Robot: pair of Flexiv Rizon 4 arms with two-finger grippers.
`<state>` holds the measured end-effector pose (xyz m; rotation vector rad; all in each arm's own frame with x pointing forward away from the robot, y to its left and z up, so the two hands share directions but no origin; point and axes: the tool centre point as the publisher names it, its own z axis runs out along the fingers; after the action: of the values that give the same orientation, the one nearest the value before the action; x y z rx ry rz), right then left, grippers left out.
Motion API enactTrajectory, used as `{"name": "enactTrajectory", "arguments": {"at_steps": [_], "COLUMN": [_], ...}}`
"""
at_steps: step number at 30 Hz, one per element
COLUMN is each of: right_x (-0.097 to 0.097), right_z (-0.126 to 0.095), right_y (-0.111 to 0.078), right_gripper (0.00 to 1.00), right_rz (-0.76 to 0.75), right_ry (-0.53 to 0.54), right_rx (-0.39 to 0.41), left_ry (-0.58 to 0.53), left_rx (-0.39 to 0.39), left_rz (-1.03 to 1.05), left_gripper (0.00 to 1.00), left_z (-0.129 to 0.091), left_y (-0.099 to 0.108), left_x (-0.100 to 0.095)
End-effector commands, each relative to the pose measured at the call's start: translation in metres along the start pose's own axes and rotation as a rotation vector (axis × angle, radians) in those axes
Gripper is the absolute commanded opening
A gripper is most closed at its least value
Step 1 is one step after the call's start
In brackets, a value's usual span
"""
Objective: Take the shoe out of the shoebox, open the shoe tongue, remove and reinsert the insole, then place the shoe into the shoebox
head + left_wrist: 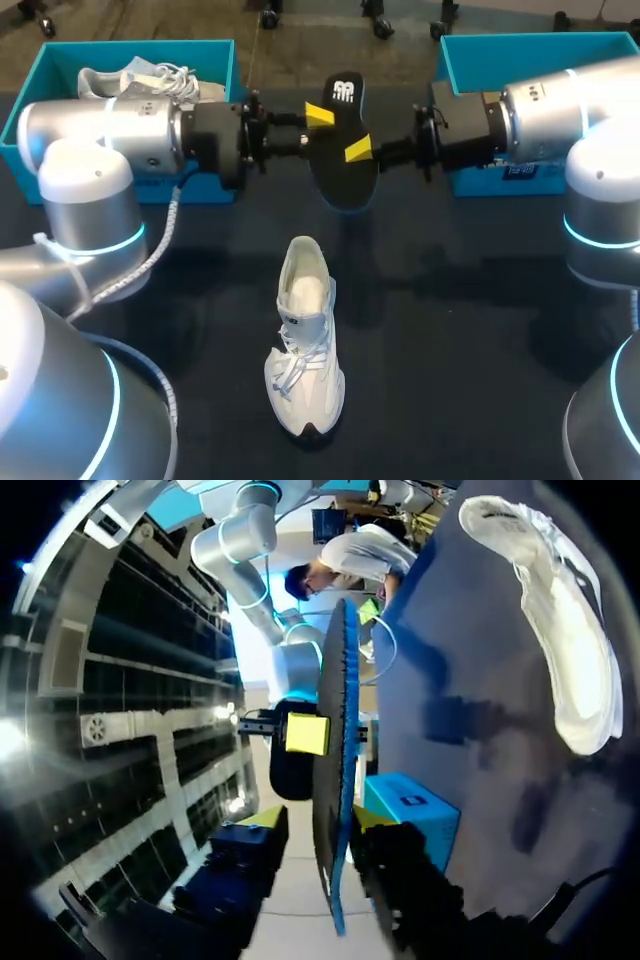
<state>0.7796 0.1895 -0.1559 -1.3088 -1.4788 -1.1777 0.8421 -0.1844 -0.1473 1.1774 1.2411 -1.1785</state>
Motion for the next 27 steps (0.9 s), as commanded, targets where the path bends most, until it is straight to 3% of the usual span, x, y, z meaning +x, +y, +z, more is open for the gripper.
{"name": "enactTrajectory", "arguments": {"at_steps": [1,12,14,17,20,22,23,27], "right_x": [-0.004,-0.005,-0.005,0.0,-0.001,-0.002,-0.004,-0.01], "right_z": [-0.002,-0.003,-0.003,0.004,0.006,0.008,0.009,0.008], "right_y": [-0.003,-0.002,-0.002,-0.004,-0.003,-0.002,-0.002,0.0], "right_gripper": [0.0,0.0,0.0,0.0,0.0,0.0,0.0,0.0], "right_rz": [-0.012,-0.011,-0.011,-0.035,-0.118,-0.188,-0.193,-0.166], "right_ry": [0.028,0.029,0.029,-0.062,-0.073,-0.102,-0.136,-0.14], "right_rx": [-0.009,-0.011,-0.011,0.001,0.009,0.013,-0.005,-0.03], "left_ry": [0.098,0.098,0.153,0.236,0.354,0.46,0.533,0.533], "left_rx": [-0.061,-0.061,-0.104,-0.149,-0.243,-0.412,-0.569,-0.569], "left_rz": [0.004,0.004,-0.071,-0.253,-0.455,-0.479,-0.352,-0.352], "left_gripper": [1.0,1.0,1.0,1.0,1.0,1.0,1.0,1.0], "left_z": [-0.027,-0.027,-0.029,-0.037,-0.05,-0.059,-0.063,-0.063], "left_y": [-0.015,-0.015,-0.018,-0.016,-0.012,-0.01,-0.012,-0.012], "left_x": [-0.008,-0.008,-0.008,-0.005,0.001,0.007,0.012,0.012]}}
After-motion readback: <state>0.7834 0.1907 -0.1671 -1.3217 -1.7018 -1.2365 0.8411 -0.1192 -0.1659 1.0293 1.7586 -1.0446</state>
